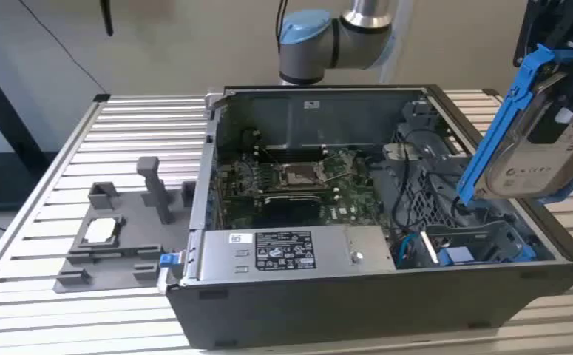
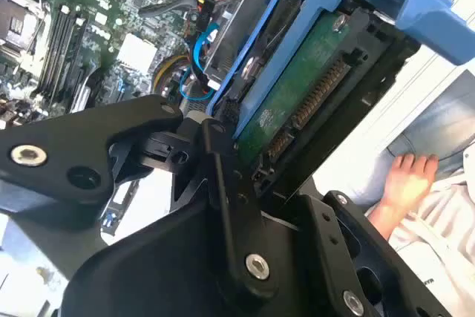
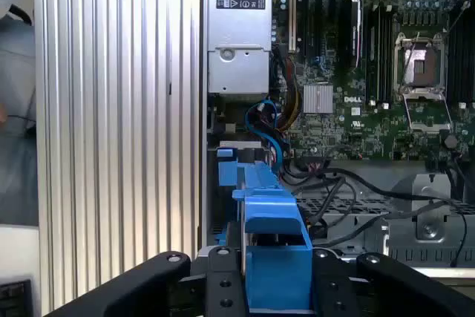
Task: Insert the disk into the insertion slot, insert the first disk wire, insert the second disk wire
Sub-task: 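Insert the disk into the insertion slot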
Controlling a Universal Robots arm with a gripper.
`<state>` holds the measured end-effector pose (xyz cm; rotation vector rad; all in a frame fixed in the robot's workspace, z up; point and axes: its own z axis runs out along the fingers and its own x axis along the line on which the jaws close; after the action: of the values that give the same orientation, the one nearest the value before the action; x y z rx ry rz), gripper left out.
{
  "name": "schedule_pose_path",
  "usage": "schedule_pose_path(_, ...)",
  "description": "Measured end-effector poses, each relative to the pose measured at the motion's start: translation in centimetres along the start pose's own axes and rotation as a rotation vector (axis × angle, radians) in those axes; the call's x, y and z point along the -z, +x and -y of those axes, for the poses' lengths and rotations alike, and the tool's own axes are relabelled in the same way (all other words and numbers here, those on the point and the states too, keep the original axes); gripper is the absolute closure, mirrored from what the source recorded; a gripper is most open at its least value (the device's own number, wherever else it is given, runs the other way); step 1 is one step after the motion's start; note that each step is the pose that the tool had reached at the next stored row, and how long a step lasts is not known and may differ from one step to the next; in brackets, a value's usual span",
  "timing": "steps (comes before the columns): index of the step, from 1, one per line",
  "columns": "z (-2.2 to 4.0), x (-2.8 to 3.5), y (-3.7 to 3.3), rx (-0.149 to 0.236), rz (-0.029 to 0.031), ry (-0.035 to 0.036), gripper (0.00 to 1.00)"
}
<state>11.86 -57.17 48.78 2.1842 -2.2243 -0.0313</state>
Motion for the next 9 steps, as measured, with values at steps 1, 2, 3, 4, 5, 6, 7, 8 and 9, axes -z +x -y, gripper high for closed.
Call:
schedule_pose_path(1, 0.0, 0.0, 0.0, 0.0, -0.0001, 0.0001, 0.68)
schedule_pose_path(2, 0.0, 0.0, 0.0, 0.0, 0.0, 0.0013, 0.68)
schedule_pose_path(3, 0.0, 0.0, 0.0, 0.0, 0.0, 0.0025, 0.68)
schedule_pose_path(4, 0.0, 0.0, 0.0, 0.0, 0.0, 0.0026, 0.68)
schedule_pose_path(5, 0.0, 0.0, 0.0, 0.0, 0.0, 0.0027, 0.68)
schedule_pose_path(6, 0.0, 0.0, 0.0, 0.0, 0.0, 0.0028, 0.68)
schedule_pose_path(7, 0.0, 0.0, 0.0, 0.0, 0.0, 0.0029, 0.68)
schedule_pose_path(8, 0.0, 0.0, 0.0, 0.0, 0.0001, 0.003, 0.68)
schedule_pose_path(9, 0.0, 0.0, 0.0, 0.0, 0.0, 0.0031, 0.68)
